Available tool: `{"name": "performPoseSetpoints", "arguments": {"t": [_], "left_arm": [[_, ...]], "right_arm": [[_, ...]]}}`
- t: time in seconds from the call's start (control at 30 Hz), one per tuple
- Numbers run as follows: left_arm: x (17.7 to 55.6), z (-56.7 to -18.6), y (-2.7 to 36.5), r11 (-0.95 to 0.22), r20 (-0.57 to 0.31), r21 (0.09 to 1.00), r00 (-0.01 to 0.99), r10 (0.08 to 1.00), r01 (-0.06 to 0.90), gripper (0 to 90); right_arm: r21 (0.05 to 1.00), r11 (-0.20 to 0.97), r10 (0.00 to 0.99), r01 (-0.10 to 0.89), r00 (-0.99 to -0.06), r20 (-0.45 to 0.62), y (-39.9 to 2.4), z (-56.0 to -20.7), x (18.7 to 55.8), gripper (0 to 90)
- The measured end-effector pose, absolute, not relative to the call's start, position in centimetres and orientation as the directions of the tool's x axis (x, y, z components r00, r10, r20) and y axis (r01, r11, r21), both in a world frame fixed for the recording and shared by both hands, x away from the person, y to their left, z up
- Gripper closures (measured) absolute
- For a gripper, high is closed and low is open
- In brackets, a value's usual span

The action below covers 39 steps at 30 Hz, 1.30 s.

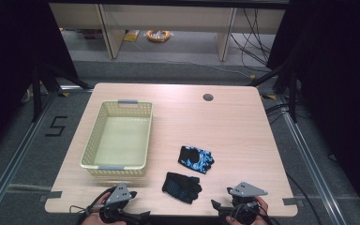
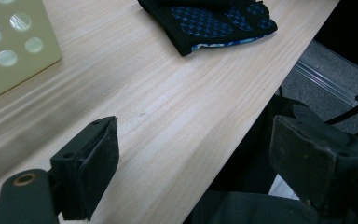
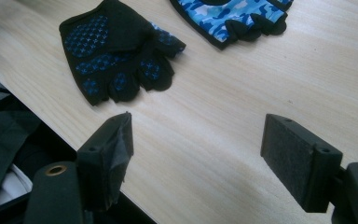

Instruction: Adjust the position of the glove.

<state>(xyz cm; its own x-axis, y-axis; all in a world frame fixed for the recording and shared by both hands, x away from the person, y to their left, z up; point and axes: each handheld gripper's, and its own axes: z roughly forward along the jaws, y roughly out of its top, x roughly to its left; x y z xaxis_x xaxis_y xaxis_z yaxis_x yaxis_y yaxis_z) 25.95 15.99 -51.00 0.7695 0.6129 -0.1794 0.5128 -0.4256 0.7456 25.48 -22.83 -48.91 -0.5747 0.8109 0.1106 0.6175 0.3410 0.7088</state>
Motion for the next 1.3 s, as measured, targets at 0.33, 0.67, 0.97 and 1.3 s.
{"name": "performPoseSetpoints", "arguments": {"t": [0.33,0.67,0.97,1.3], "left_arm": [[25.9,-51.1,15.8,-0.399,-0.204,0.745,0.751,0.628,0.535,15.4],[26.1,-51.1,15.9,-0.441,-0.166,0.739,0.771,0.614,0.51,15.4],[26.2,-51.1,15.6,-0.433,-0.169,0.746,0.773,0.612,0.506,15.6],[26.7,-50.9,14.1,-0.442,-0.174,0.745,0.785,0.594,0.5,17.7]], "right_arm": [[0.723,0.332,0.811,0.606,-0.575,0.11,-22.8,-48.9,25.5,27.2],[0.725,0.343,0.802,0.597,-0.588,0.105,-22.7,-48.9,25.6,28.6],[0.737,0.347,0.797,0.58,-0.597,0.094,-22.4,-48.7,25.7,33.0],[0.744,0.372,0.777,0.554,-0.625,0.077,-21.2,-48.4,26.7,39.4]]}}
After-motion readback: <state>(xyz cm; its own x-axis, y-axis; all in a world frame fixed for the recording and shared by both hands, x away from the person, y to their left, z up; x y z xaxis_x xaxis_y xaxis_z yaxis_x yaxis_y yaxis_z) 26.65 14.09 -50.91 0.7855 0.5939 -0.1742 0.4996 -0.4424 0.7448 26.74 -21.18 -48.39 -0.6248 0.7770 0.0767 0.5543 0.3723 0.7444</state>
